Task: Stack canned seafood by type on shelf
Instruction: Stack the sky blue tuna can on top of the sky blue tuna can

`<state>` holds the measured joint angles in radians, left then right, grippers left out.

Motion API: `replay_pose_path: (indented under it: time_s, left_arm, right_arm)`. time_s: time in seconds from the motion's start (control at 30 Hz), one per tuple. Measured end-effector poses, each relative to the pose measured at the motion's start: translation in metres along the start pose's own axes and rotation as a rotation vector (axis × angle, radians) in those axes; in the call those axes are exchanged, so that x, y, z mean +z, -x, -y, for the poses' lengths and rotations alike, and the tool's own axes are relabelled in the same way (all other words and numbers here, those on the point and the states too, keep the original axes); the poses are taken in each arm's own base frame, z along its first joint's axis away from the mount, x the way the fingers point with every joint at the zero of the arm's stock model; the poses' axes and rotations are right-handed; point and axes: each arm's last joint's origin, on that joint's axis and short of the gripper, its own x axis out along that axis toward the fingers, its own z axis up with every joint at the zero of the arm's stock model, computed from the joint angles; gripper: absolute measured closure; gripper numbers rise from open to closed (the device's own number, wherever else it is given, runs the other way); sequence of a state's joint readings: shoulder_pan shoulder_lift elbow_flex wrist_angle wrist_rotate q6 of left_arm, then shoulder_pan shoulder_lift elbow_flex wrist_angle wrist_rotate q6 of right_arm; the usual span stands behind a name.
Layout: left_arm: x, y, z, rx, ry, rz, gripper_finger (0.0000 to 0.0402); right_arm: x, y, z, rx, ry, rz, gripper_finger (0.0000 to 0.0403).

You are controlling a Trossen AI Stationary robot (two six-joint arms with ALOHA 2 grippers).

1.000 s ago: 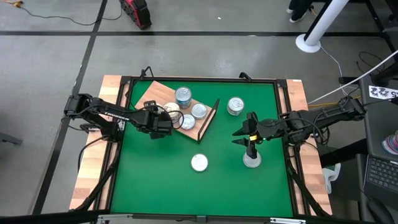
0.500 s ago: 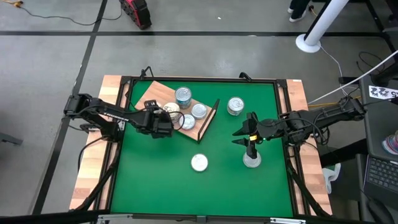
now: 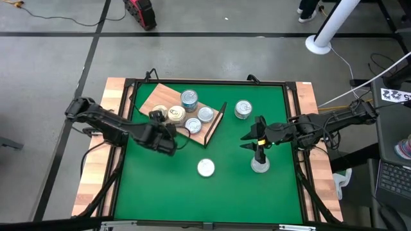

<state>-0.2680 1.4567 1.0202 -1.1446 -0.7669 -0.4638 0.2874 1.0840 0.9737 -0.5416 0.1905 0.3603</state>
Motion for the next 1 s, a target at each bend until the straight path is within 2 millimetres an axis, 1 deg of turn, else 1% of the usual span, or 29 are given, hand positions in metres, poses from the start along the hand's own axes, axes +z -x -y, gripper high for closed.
replay_pose_path:
  time_s: [0.13,0.27,0.43,0.63,0.8,0.9,1.0]
  left_arm:
    - [0.002,0.017,0.008,-0.037,0.071,0.063,0.0121]
    - [0.005,0.032,0.014,-0.084,0.18,0.122,0.0121]
    - [0.008,0.045,0.028,-0.163,0.245,0.213,0.0121]
    - [0.012,0.058,0.04,-0.249,0.282,0.315,0.0121]
    - [0.016,0.066,0.046,-0.307,0.327,0.377,0.0121]
    - [0.018,0.069,0.048,-0.327,0.336,0.4,0.0121]
    - [0.018,0.07,0.049,-0.332,0.334,0.409,0.0121]
  right_arm:
    - [-0.004,0.0,0.002,-0.017,0.009,-0.044,0.026]
    - [-0.007,0.0,0.004,-0.068,0.022,-0.056,0.026]
    - [-0.01,0.001,0.007,-0.149,0.138,-0.077,0.026]
    - [-0.011,0.001,0.01,-0.228,0.231,-0.086,0.026]
    - [-0.012,0.002,0.014,-0.309,0.338,-0.098,0.026]
    - [-0.011,0.002,0.021,-0.345,0.381,-0.128,0.026]
    - [-0.009,0.0,0.035,-0.385,0.379,-0.149,0.026]
